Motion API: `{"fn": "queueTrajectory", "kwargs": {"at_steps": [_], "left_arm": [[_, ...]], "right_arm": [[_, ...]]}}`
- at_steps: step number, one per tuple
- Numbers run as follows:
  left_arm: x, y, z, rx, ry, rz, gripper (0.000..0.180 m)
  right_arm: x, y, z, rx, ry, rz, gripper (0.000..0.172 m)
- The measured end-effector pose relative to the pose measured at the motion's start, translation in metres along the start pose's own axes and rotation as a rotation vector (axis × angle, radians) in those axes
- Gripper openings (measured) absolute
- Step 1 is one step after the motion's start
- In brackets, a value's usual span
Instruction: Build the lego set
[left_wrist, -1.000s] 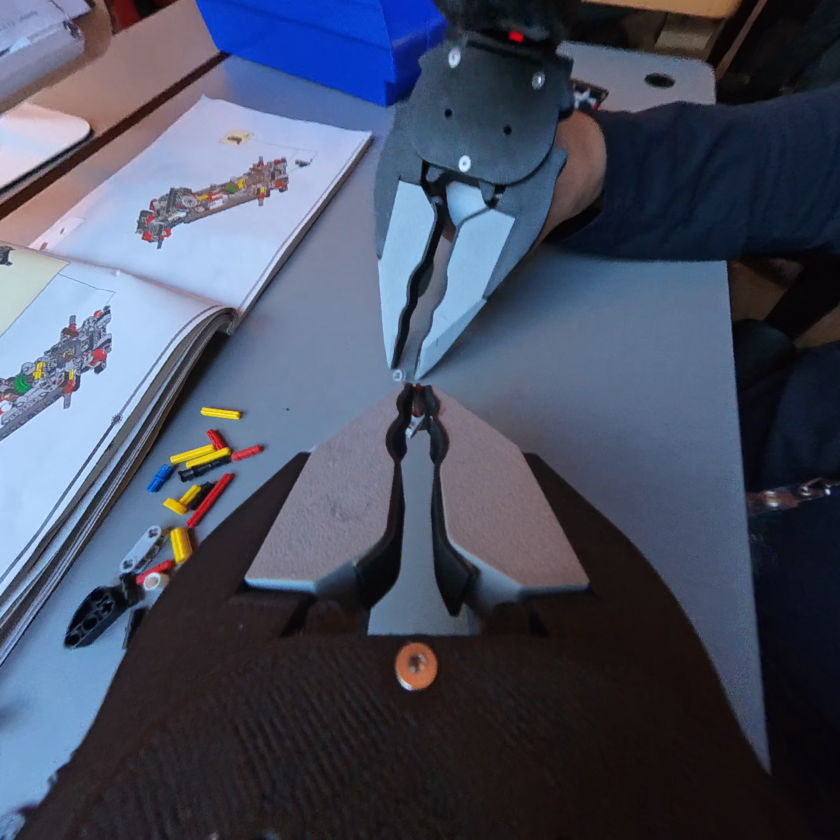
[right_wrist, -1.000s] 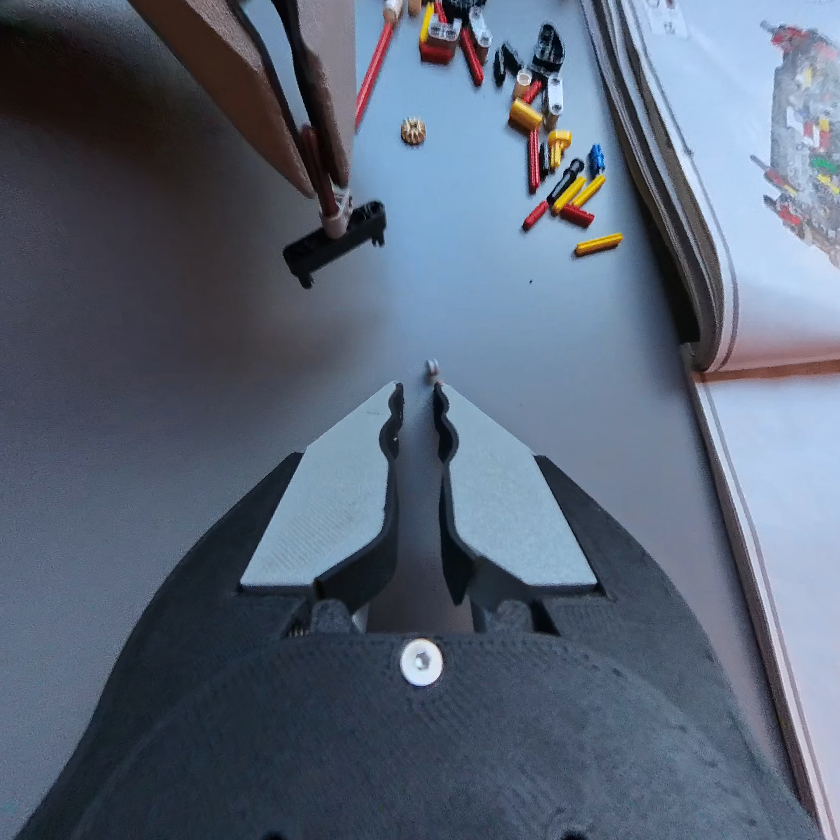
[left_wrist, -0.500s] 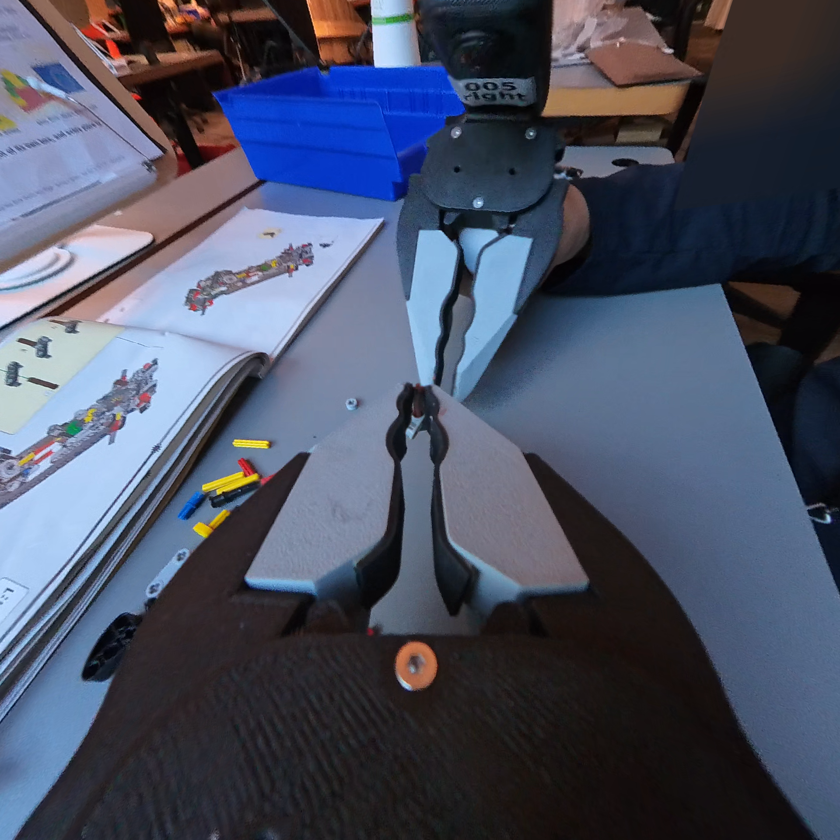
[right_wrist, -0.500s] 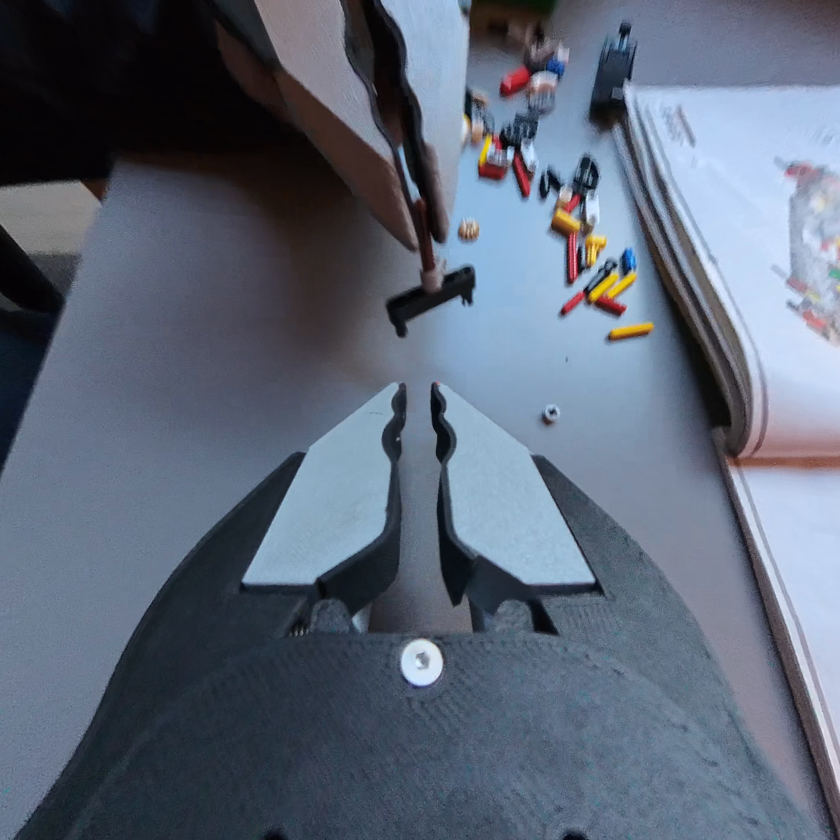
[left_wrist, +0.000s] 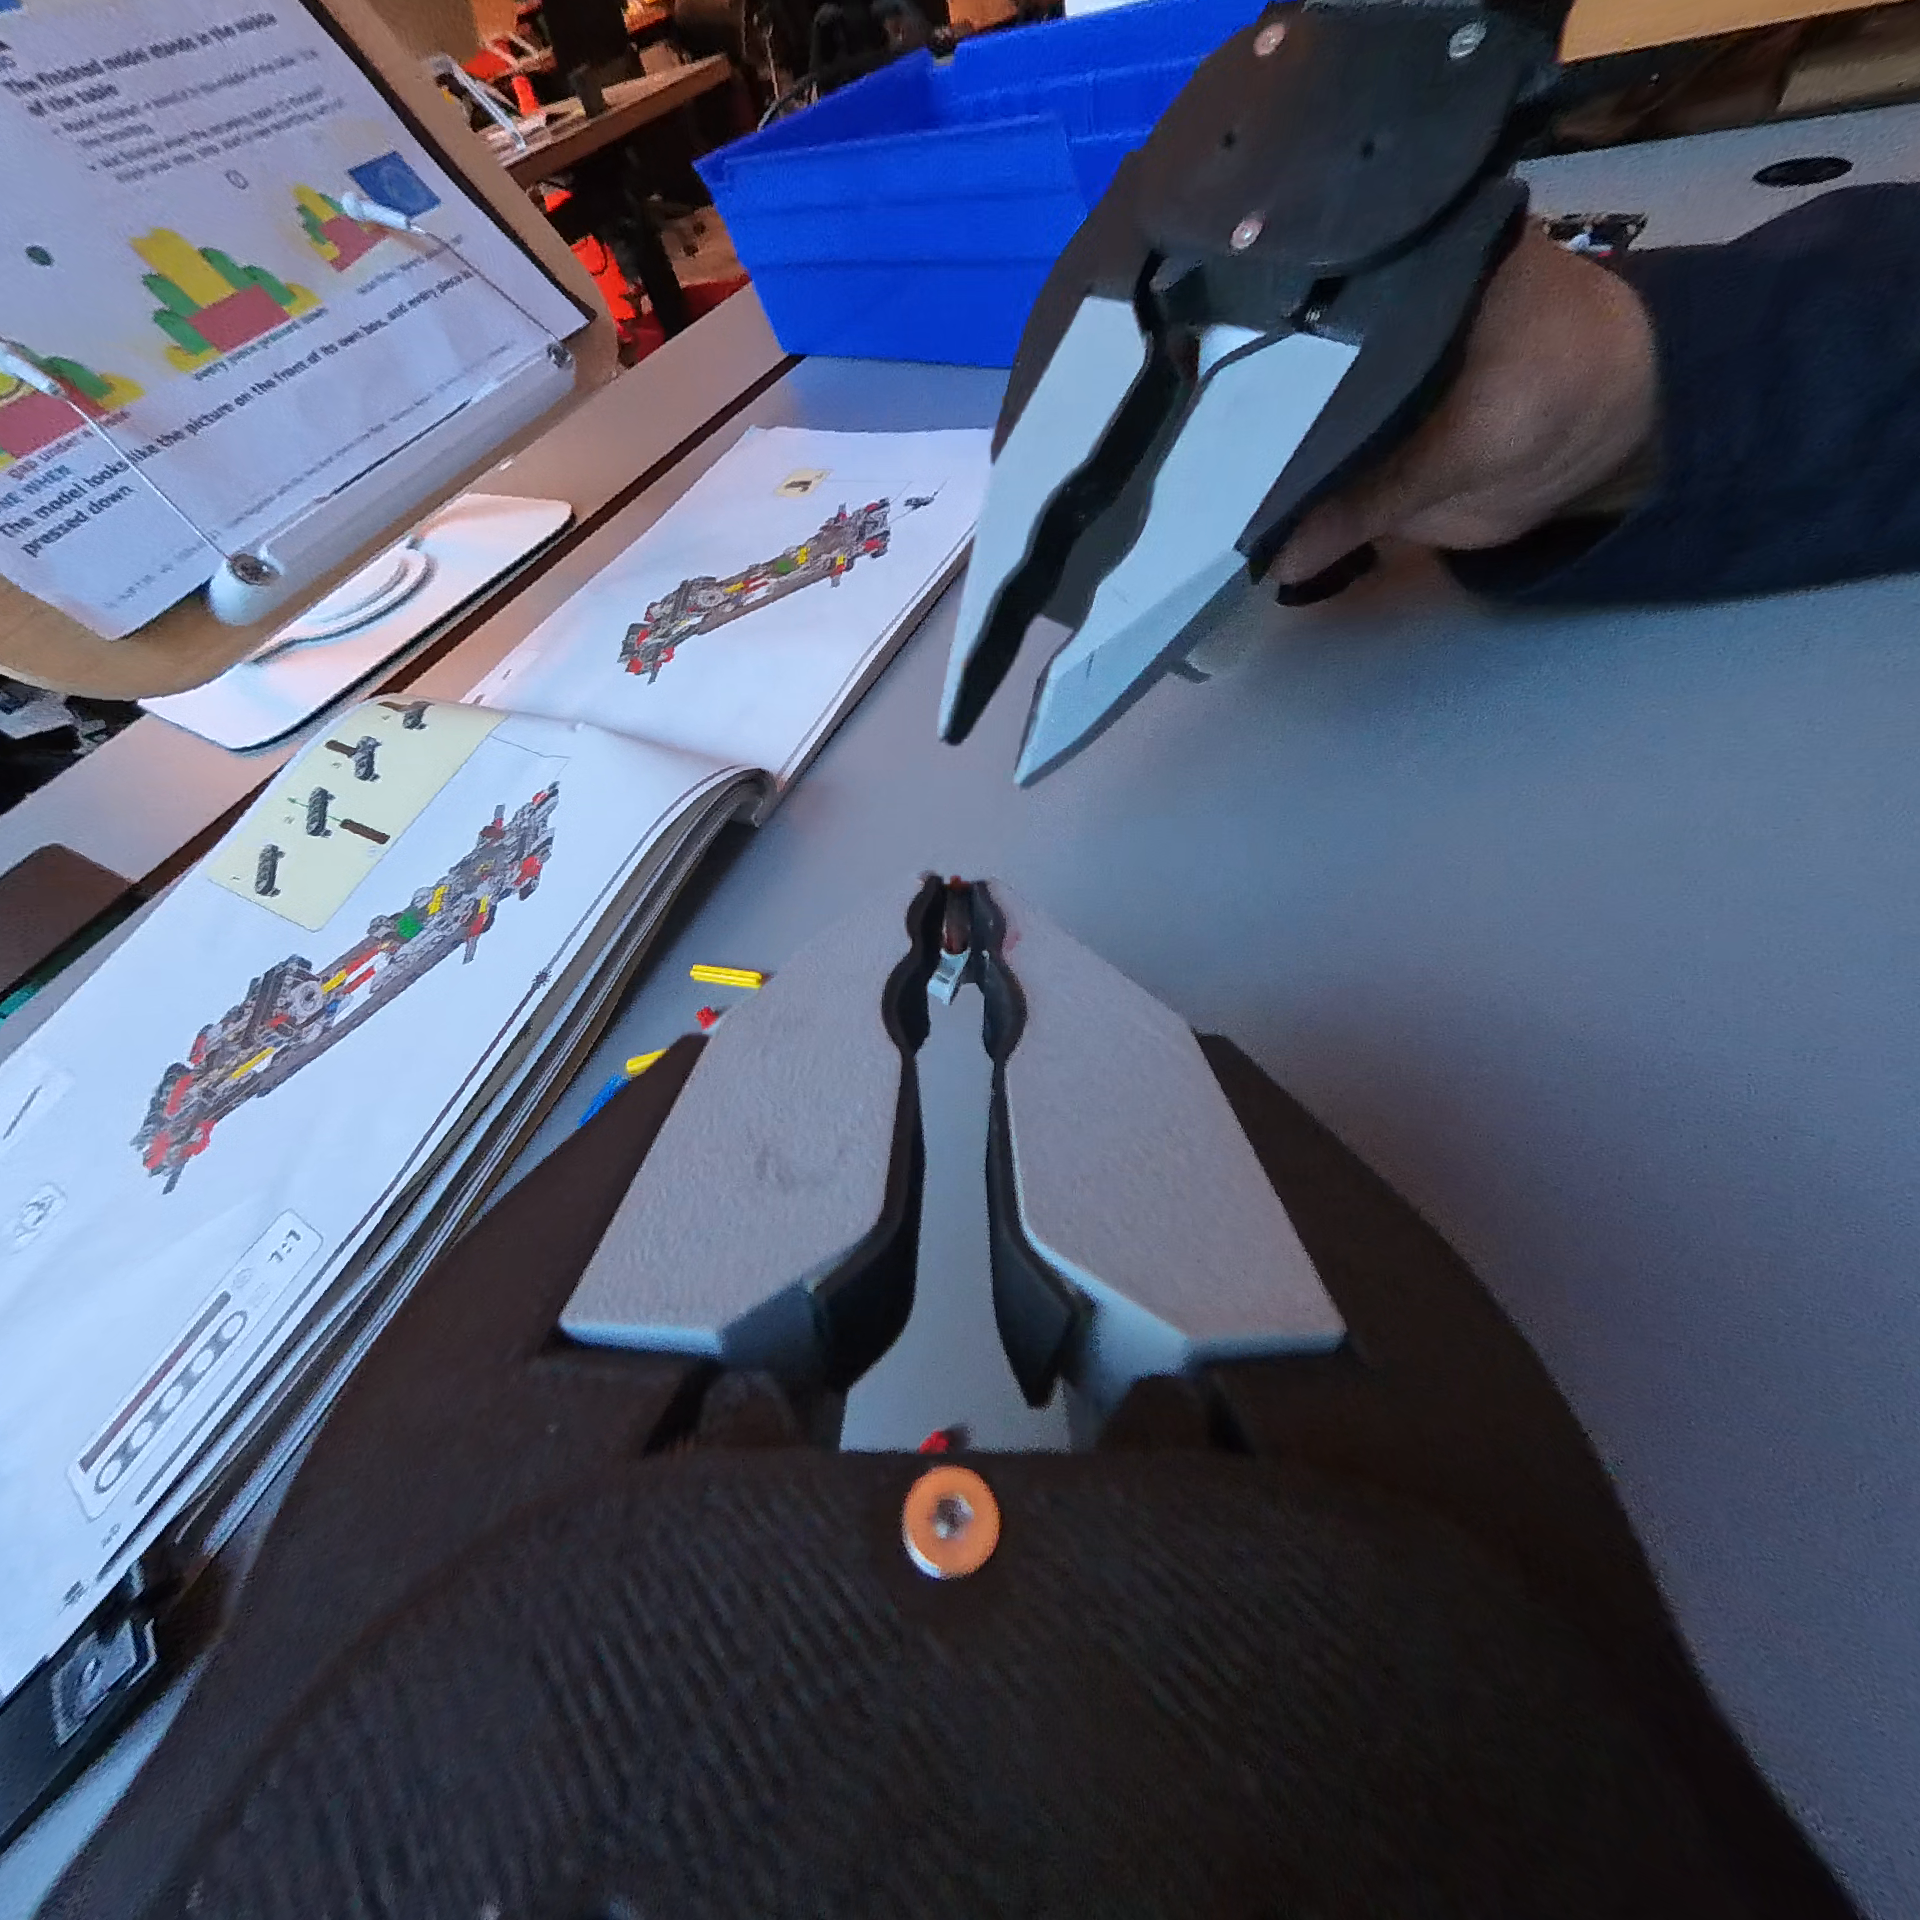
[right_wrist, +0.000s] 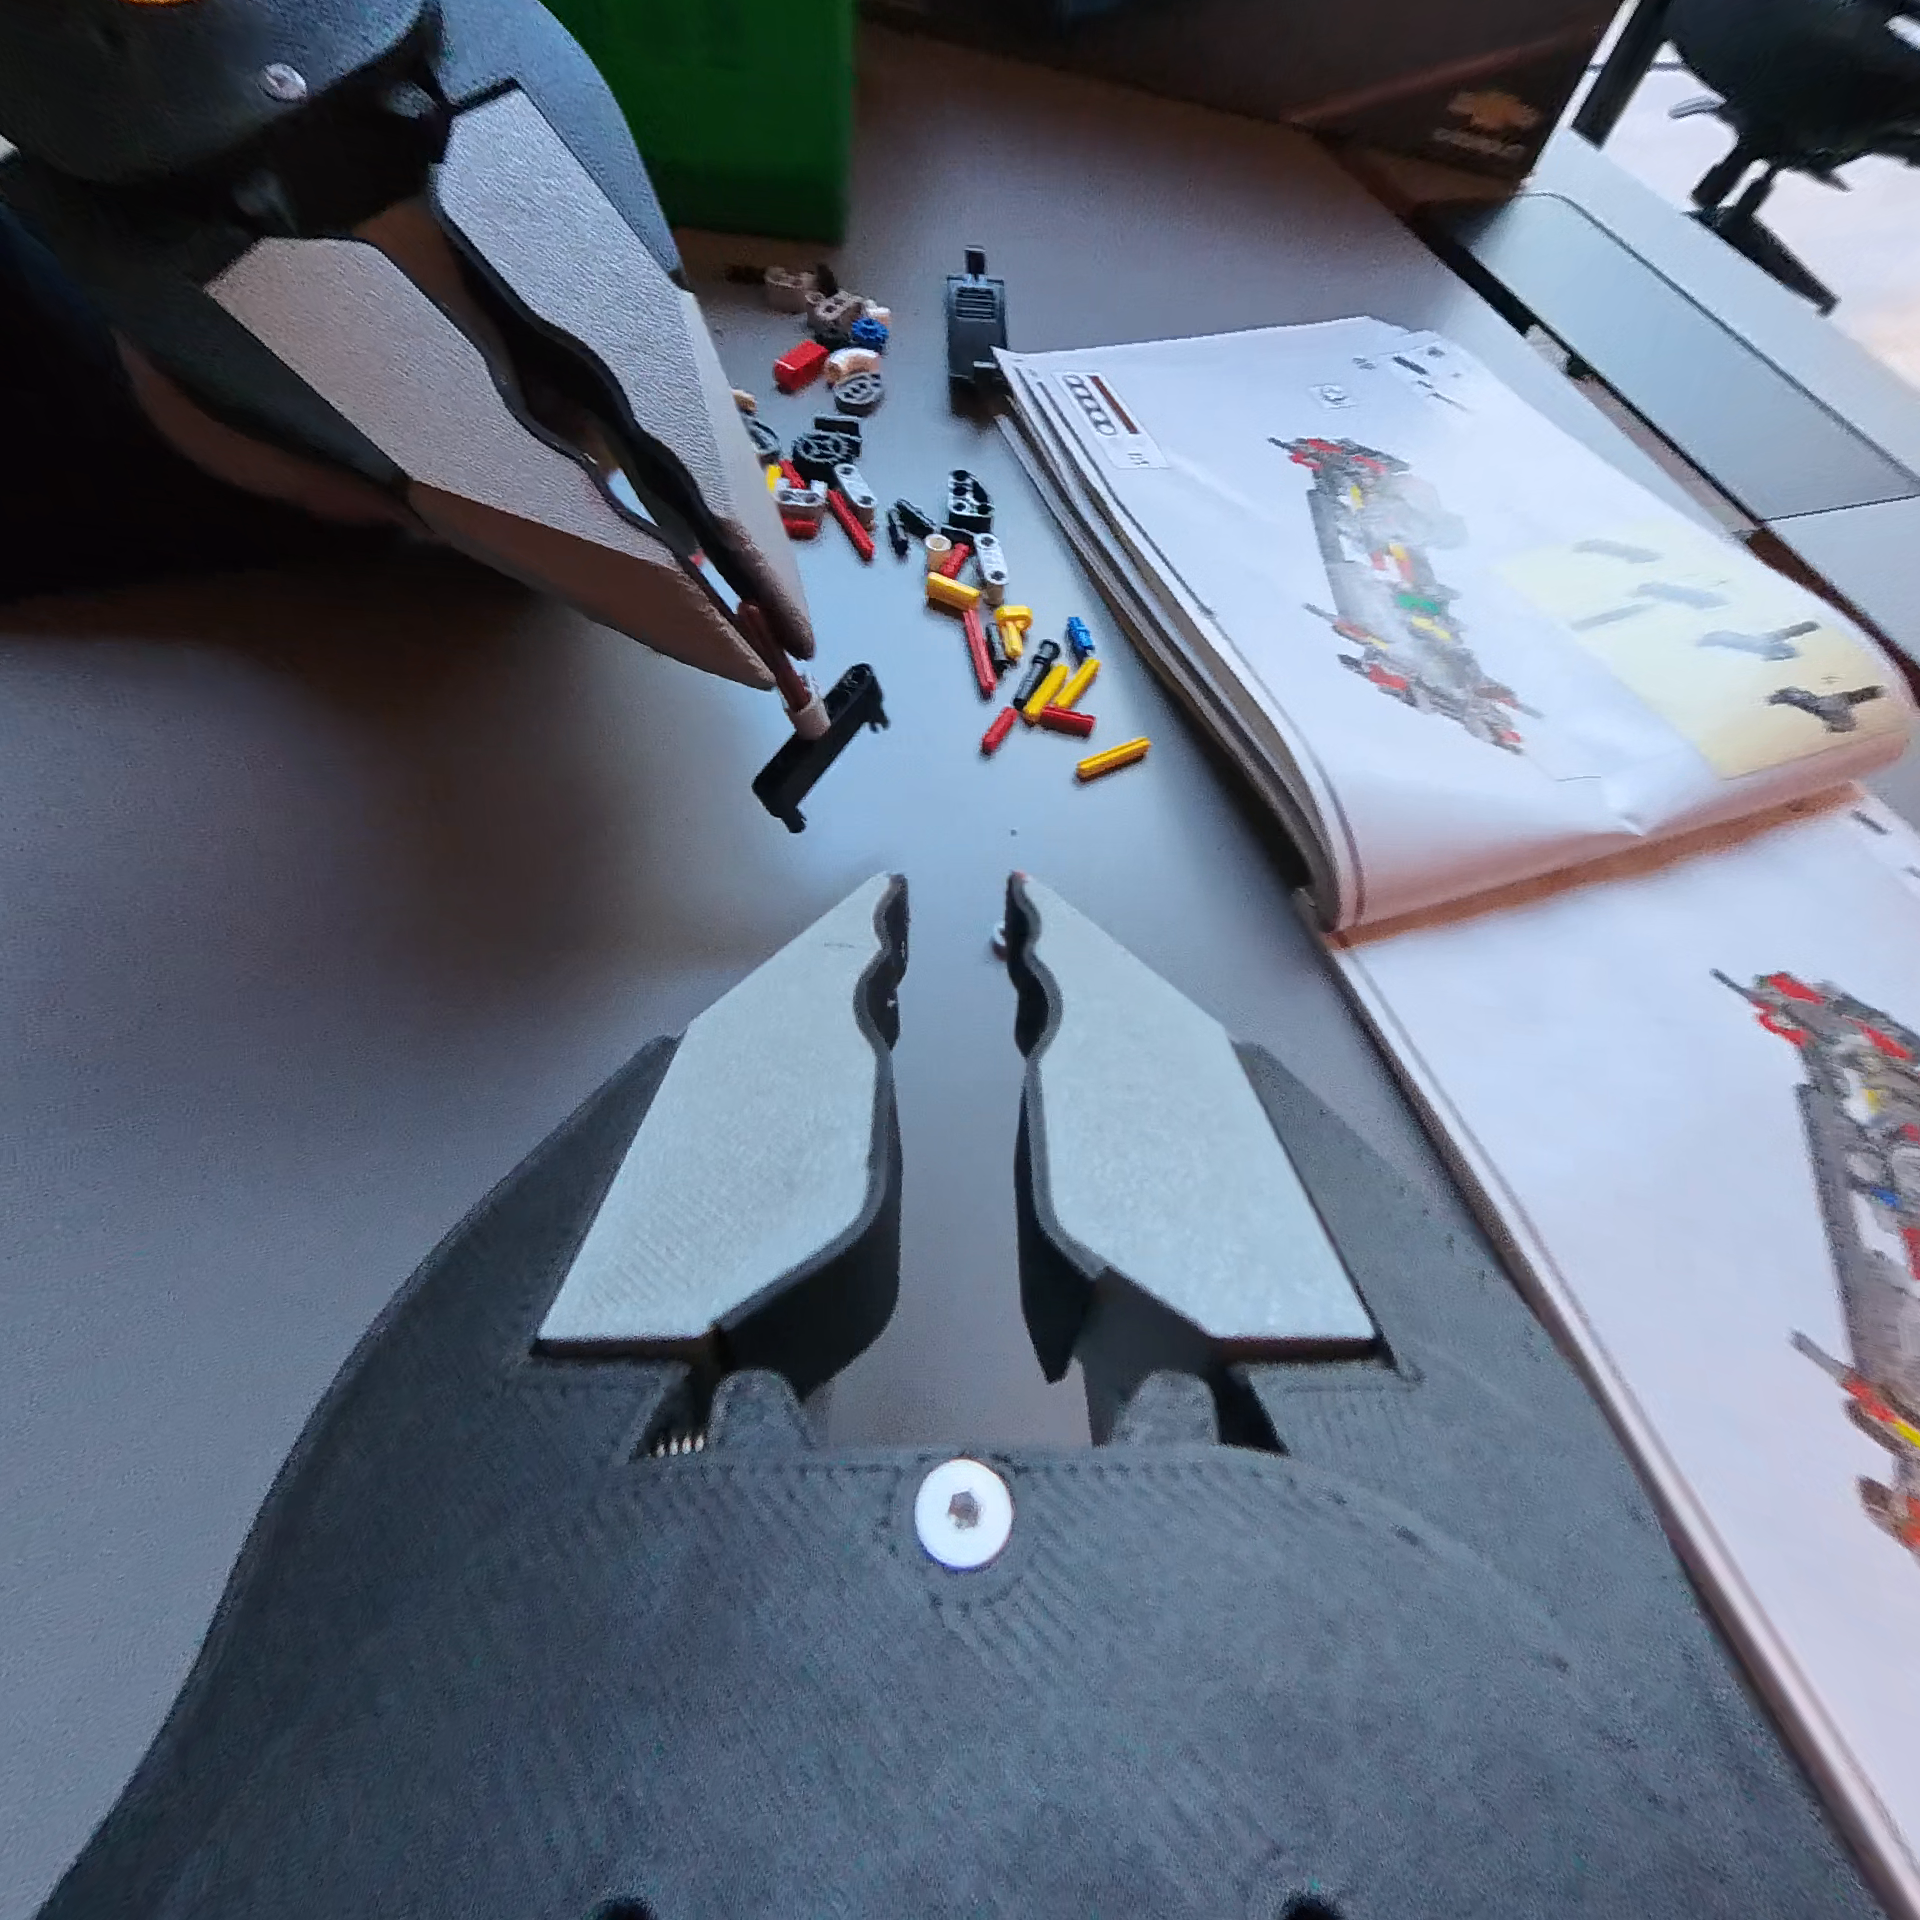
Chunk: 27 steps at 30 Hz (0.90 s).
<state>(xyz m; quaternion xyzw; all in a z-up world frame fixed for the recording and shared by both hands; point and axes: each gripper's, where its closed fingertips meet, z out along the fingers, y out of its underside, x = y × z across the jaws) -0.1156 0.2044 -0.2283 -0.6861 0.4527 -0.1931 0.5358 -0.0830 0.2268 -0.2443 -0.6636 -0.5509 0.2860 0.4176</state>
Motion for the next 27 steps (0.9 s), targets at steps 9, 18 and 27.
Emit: {"fn": "queueTrajectory", "kwargs": {"at_steps": [9,18,27], "left_arm": [[-0.011,-0.006,-0.008,0.035,-0.042,-0.044,0.002],[-0.024,-0.002,-0.013,0.021,-0.09,-0.08,0.003],[-0.024,0.007,-0.008,-0.033,-0.098,-0.048,0.003]], "right_arm": [[-0.024,-0.008,0.011,0.039,-0.033,-0.068,0.013],[0.009,0.004,0.007,-0.001,0.078,0.047,0.011],[0.025,0.025,0.01,-0.116,0.154,0.078,0.006]]}}
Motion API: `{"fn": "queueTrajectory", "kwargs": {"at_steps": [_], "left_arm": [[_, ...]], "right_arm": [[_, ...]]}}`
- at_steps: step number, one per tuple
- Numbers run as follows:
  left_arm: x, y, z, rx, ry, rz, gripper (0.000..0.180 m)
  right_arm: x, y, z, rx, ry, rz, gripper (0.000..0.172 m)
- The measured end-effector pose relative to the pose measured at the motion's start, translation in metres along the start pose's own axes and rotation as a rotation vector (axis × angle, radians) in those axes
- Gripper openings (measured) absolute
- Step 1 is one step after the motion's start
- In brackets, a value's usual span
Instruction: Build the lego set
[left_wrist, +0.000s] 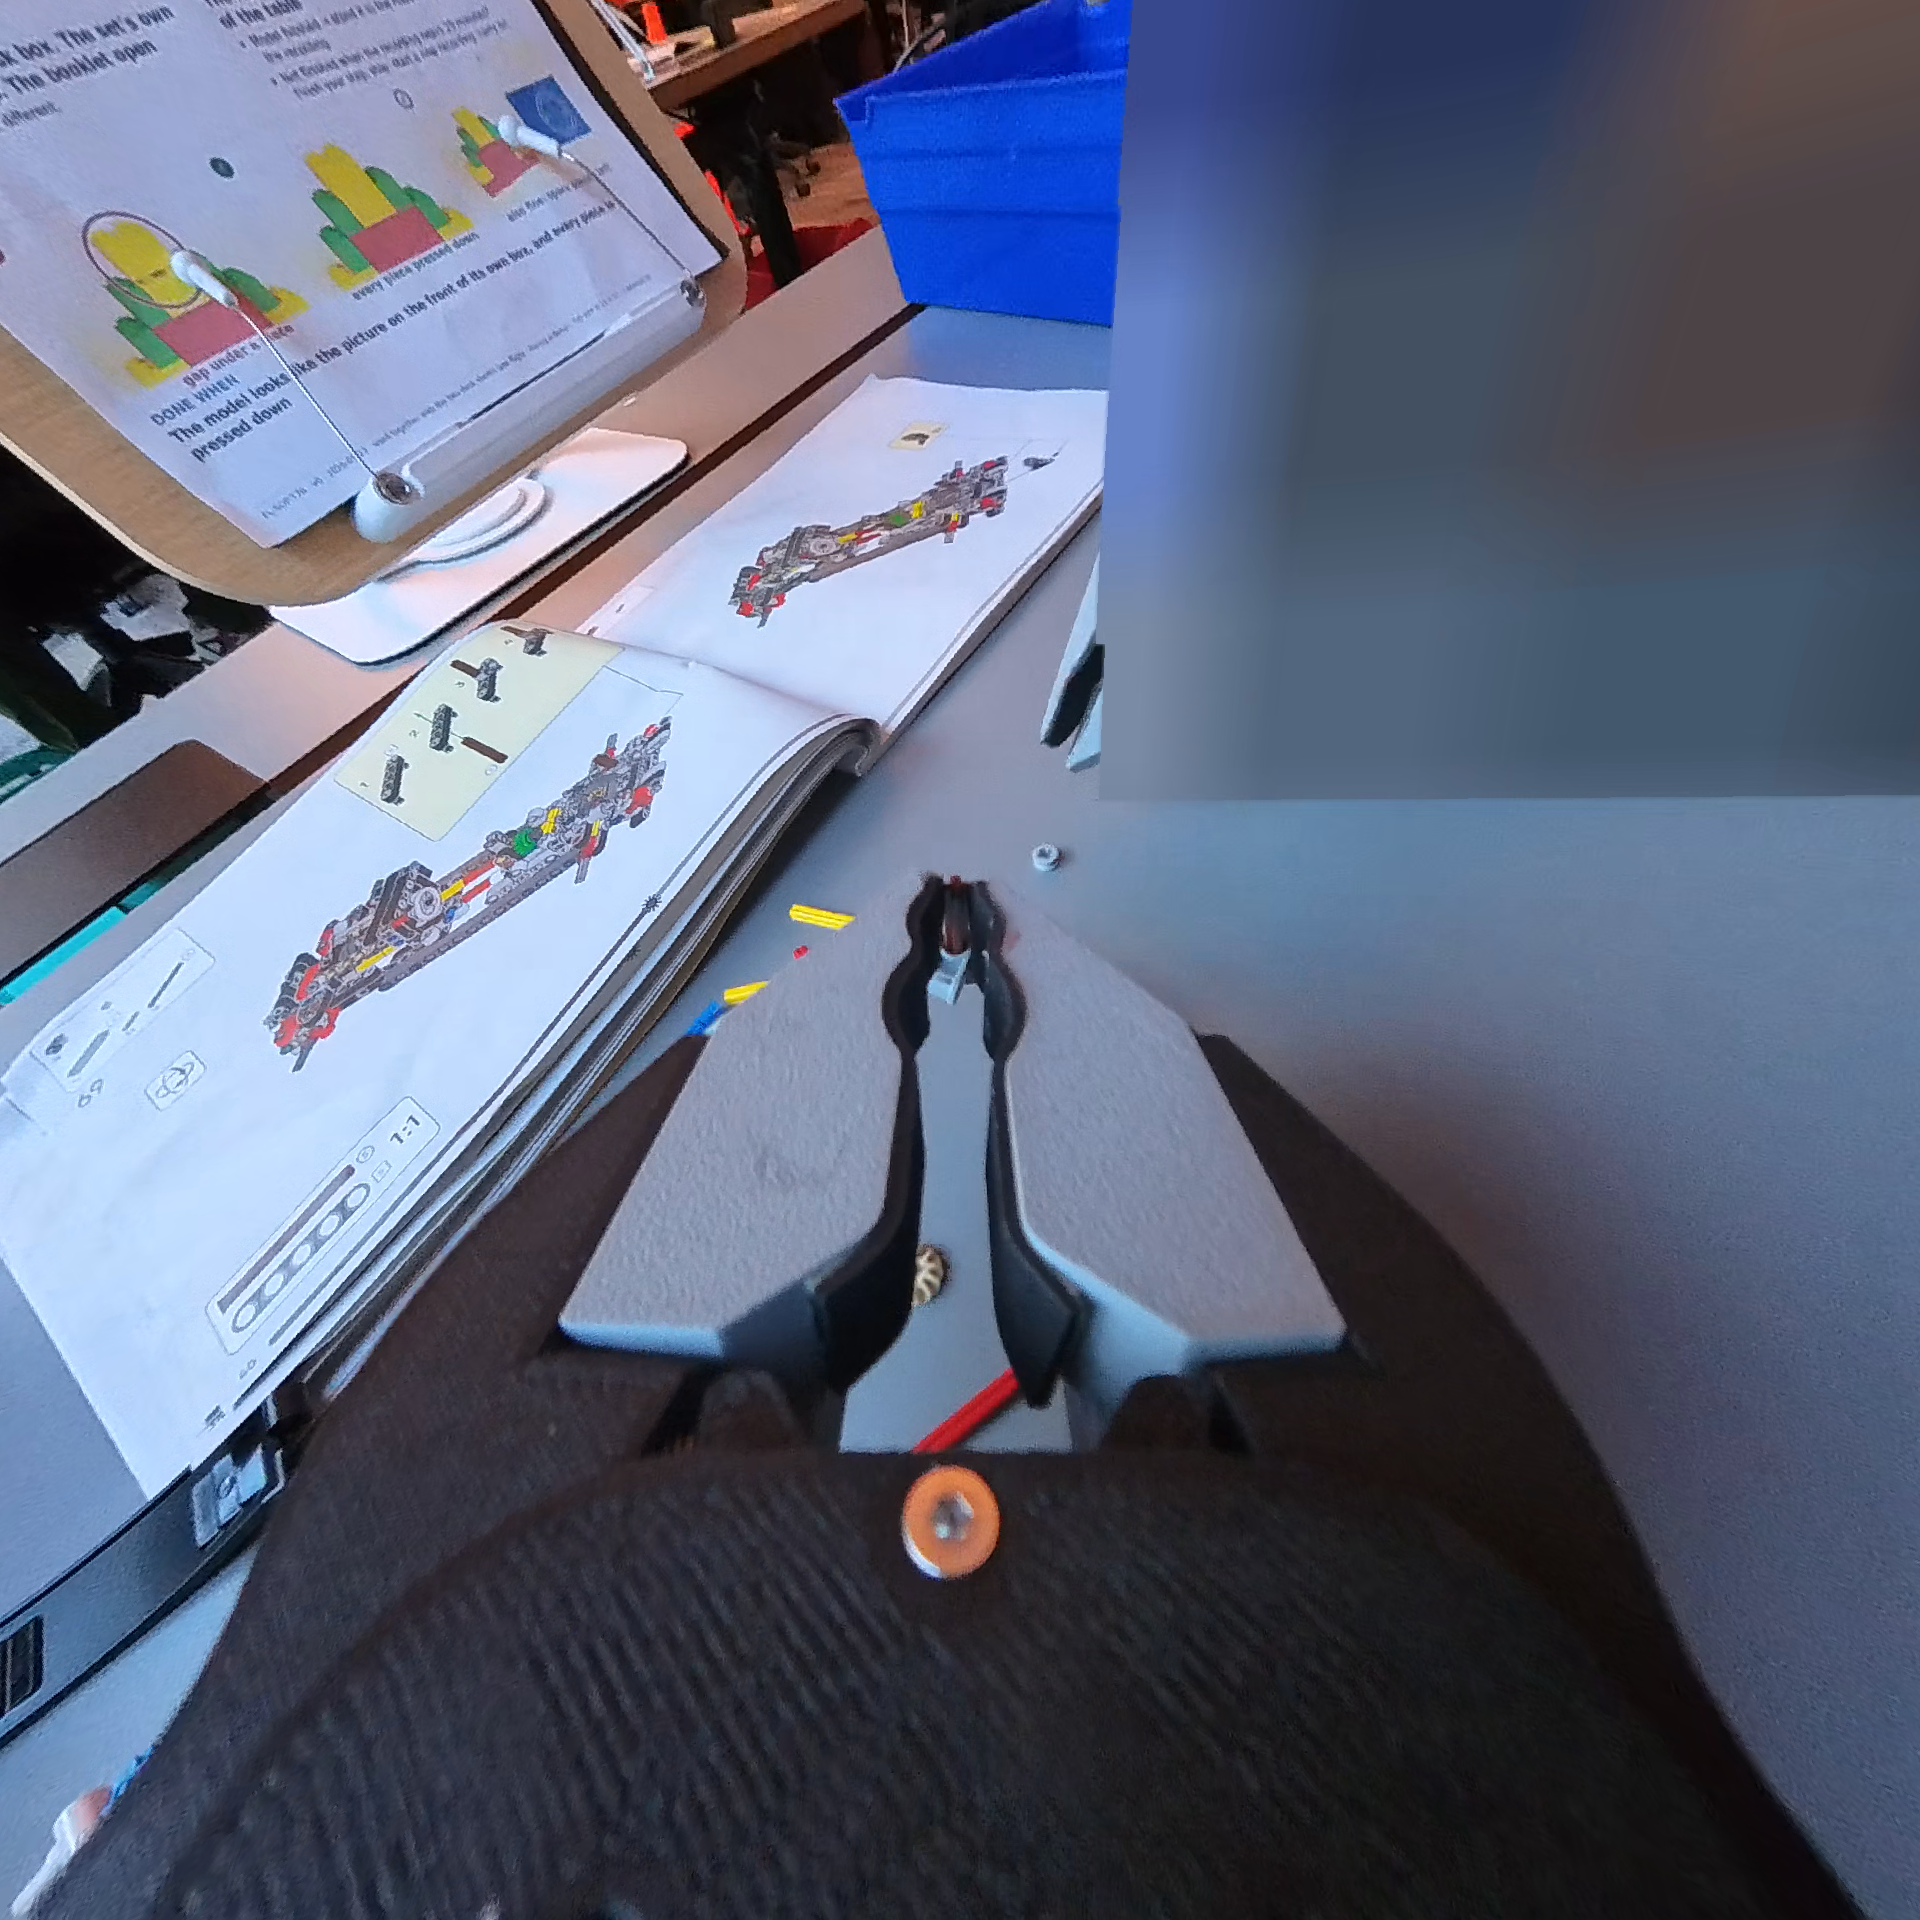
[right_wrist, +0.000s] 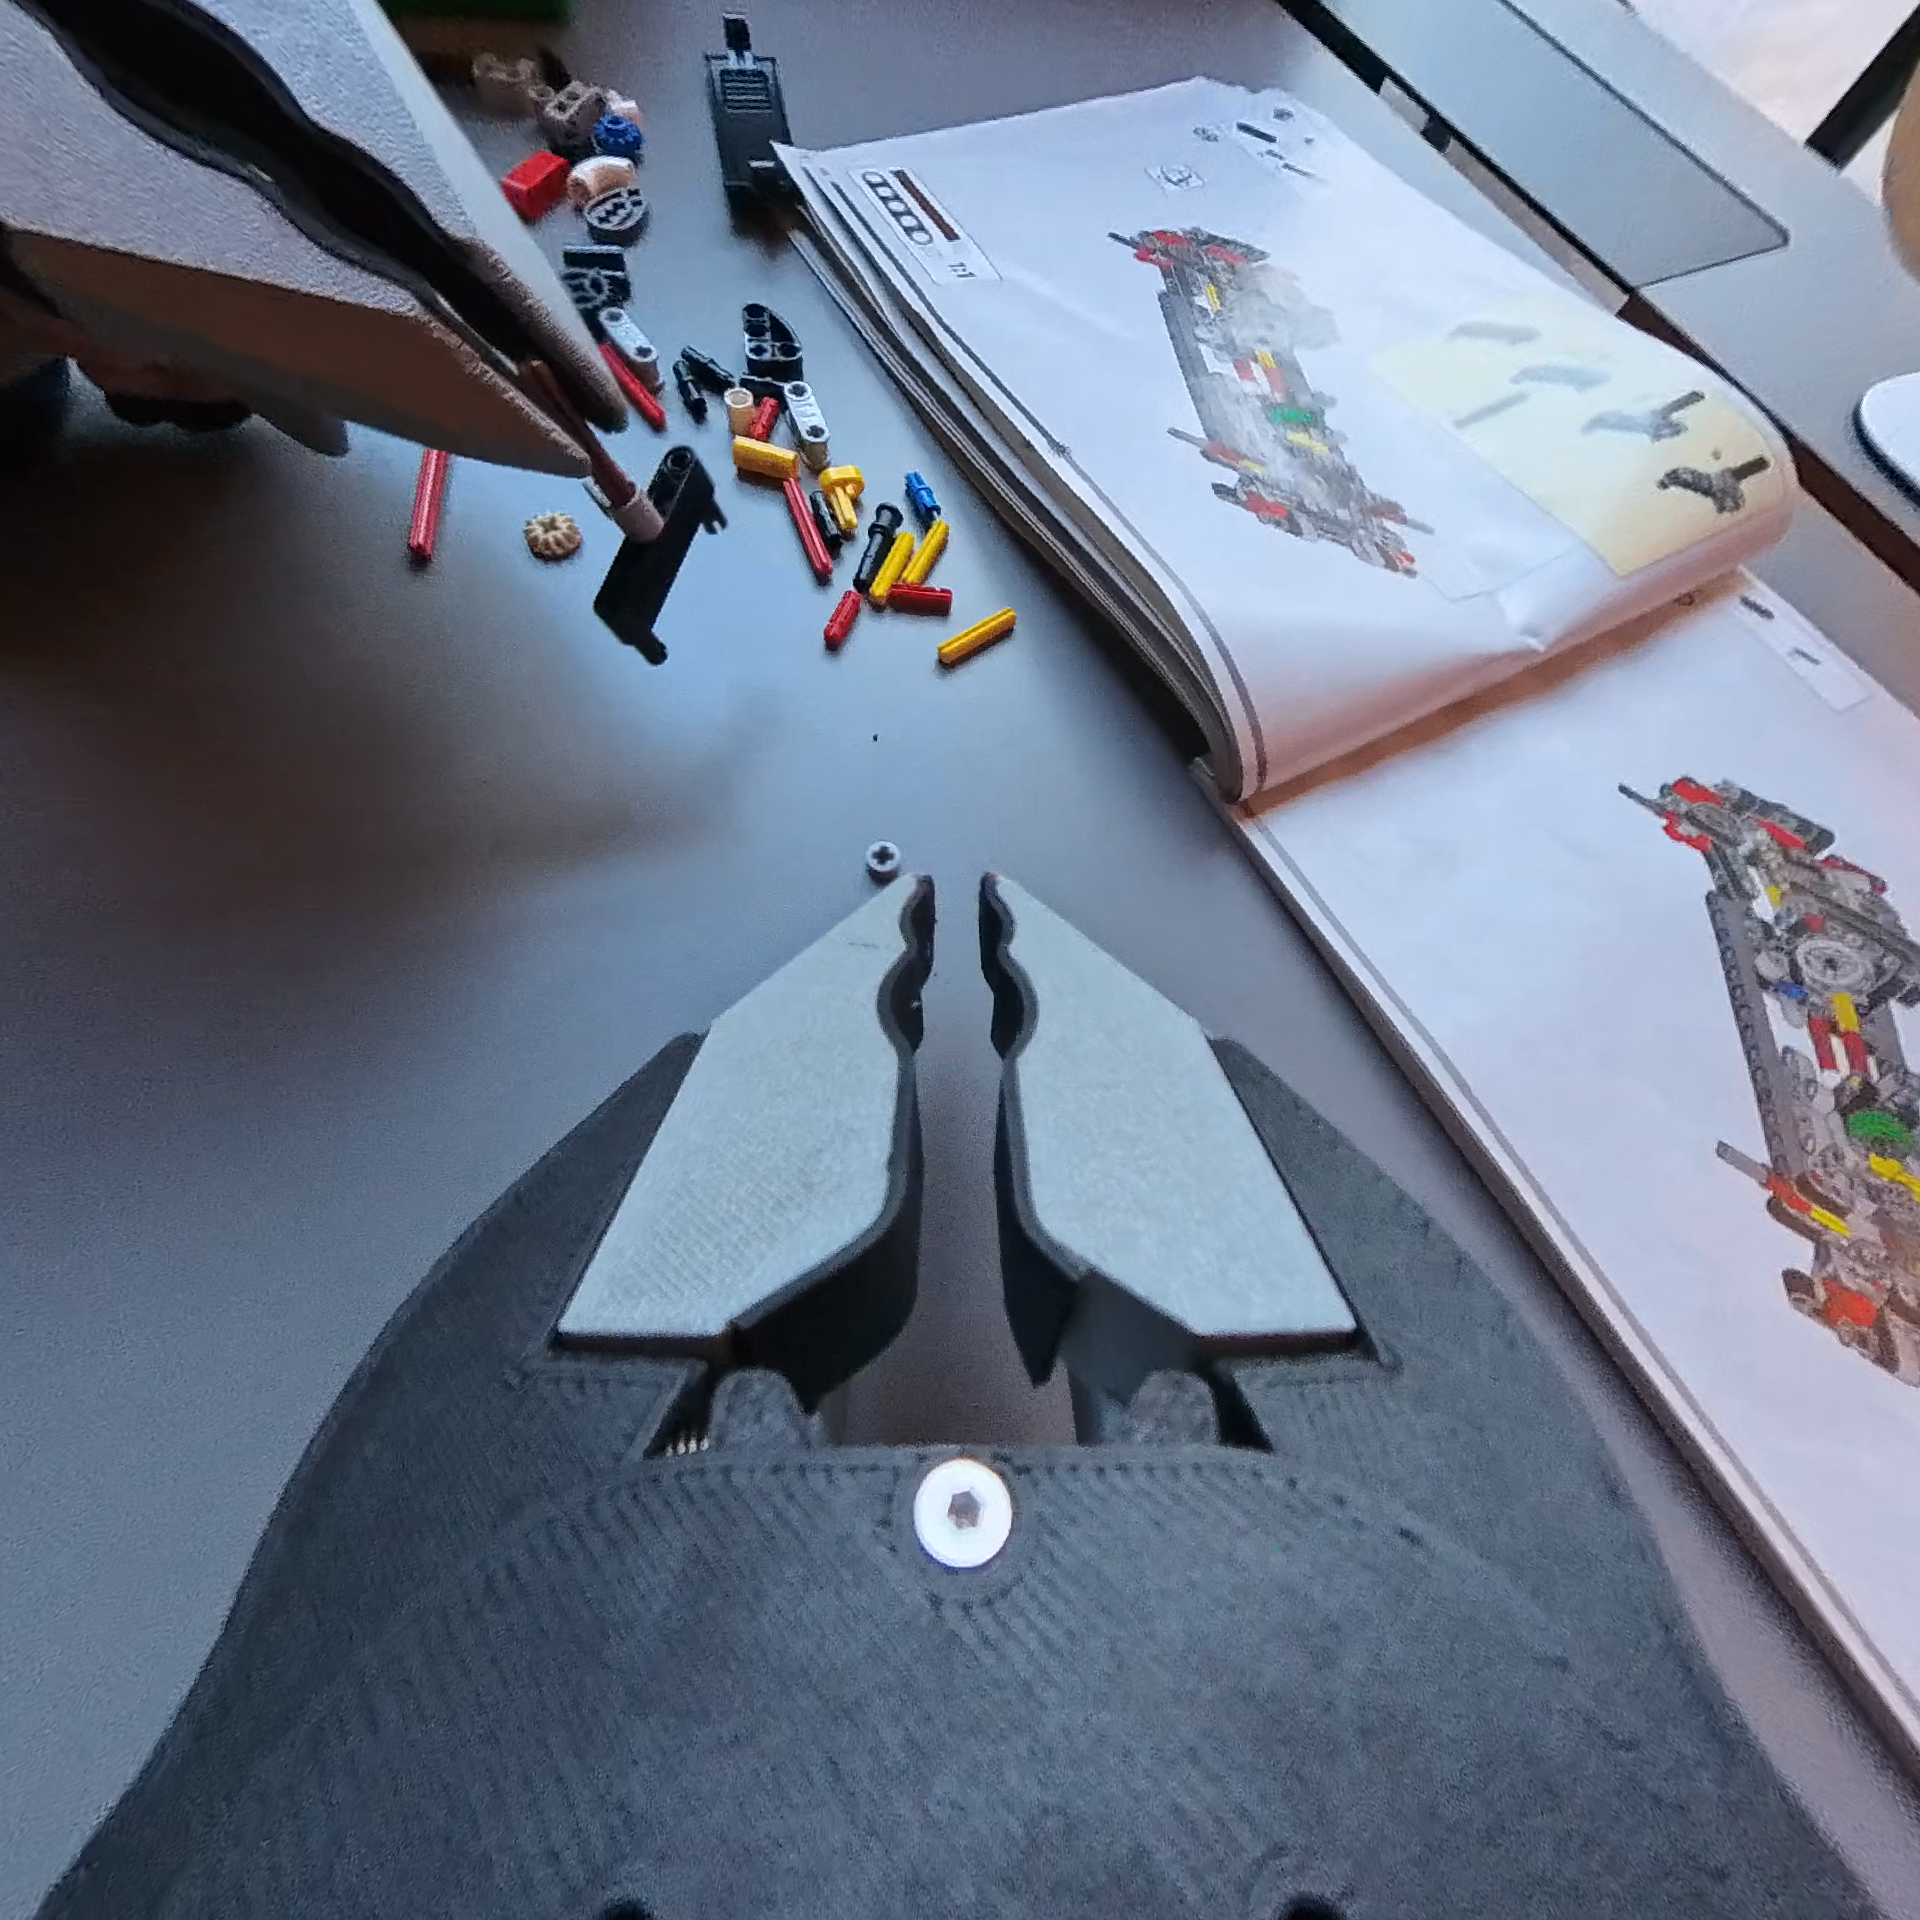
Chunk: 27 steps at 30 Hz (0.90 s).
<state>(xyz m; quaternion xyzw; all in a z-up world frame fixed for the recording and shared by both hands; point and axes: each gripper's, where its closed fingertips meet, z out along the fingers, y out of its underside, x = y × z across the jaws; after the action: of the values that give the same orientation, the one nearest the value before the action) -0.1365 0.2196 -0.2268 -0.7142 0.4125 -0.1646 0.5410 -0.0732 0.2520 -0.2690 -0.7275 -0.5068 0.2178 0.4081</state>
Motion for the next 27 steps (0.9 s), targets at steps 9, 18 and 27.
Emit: {"fn": "queueTrajectory", "kwargs": {"at_steps": [9,18,27], "left_arm": [[0.005,0.002,0.002,-0.017,0.024,-0.01,0.003],[0.011,0.0,0.005,-0.023,0.034,0.019,0.003],[0.013,-0.001,0.004,-0.025,0.045,0.017,0.003]], "right_arm": [[-0.006,0.009,0.006,-0.062,-0.079,0.026,0.019],[-0.012,0.007,0.018,-0.093,-0.114,-0.058,0.02],[-0.016,0.006,0.025,-0.115,-0.178,-0.052,0.003]]}}
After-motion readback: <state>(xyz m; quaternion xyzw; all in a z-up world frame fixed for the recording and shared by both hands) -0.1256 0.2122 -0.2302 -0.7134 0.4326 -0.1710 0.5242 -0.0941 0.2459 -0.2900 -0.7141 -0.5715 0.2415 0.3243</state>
